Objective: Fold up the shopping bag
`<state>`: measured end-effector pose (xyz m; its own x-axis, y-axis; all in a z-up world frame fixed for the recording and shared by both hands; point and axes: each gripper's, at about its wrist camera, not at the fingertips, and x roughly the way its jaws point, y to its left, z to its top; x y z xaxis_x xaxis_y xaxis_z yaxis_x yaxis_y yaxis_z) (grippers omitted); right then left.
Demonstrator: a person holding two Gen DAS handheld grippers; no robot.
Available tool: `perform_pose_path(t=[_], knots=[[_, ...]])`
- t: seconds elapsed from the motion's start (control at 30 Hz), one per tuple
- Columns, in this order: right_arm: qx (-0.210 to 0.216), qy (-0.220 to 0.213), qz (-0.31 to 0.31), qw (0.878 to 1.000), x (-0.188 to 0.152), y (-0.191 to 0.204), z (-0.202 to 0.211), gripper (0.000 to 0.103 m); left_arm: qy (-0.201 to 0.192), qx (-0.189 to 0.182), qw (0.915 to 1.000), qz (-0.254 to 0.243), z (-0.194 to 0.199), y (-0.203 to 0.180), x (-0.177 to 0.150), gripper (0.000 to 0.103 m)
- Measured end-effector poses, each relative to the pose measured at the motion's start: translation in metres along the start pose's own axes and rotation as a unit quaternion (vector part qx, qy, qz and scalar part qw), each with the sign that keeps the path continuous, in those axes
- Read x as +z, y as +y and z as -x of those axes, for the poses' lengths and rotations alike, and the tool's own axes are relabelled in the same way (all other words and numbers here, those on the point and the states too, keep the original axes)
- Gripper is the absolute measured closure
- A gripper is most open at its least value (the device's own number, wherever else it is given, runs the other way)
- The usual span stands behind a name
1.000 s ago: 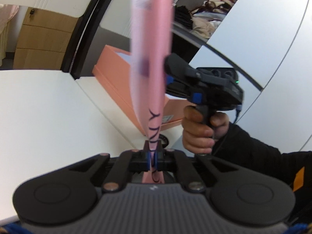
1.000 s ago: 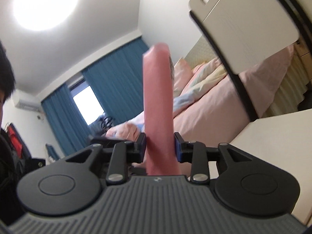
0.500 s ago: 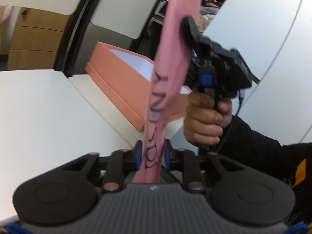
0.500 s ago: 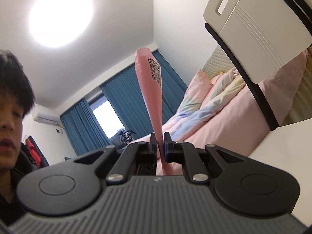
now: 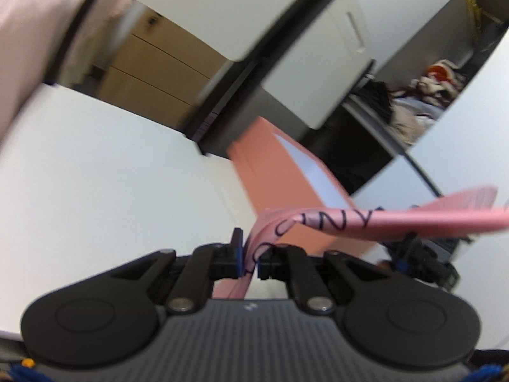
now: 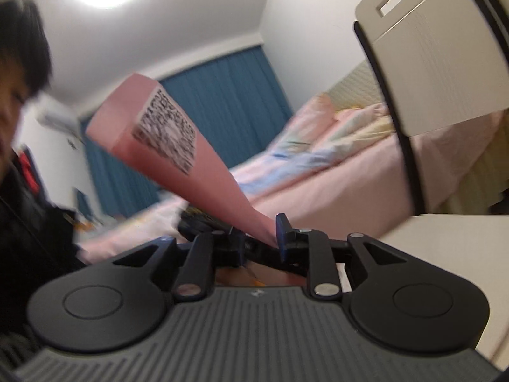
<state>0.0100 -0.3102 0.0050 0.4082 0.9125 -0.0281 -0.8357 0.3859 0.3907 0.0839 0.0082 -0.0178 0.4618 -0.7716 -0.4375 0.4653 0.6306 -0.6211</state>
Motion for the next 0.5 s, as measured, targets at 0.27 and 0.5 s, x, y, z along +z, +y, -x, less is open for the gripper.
perform_pose_path(t=[0.27, 0.5], knots=[[-0.153, -0.012, 0.026, 0.988, -0.004, -0.007, 0.024, 0.073, -0.092, 0.182, 0.9668, -0.153, 0.024, -0.044, -0.003, 0.097], [-0.285, 0.02, 0.323, 0.902, -0.002, 0.07, -0.008, 0.068, -0.13, 0.398, 0.8422, -0.34, 0.015, -0.083, -0.014, 0.097]])
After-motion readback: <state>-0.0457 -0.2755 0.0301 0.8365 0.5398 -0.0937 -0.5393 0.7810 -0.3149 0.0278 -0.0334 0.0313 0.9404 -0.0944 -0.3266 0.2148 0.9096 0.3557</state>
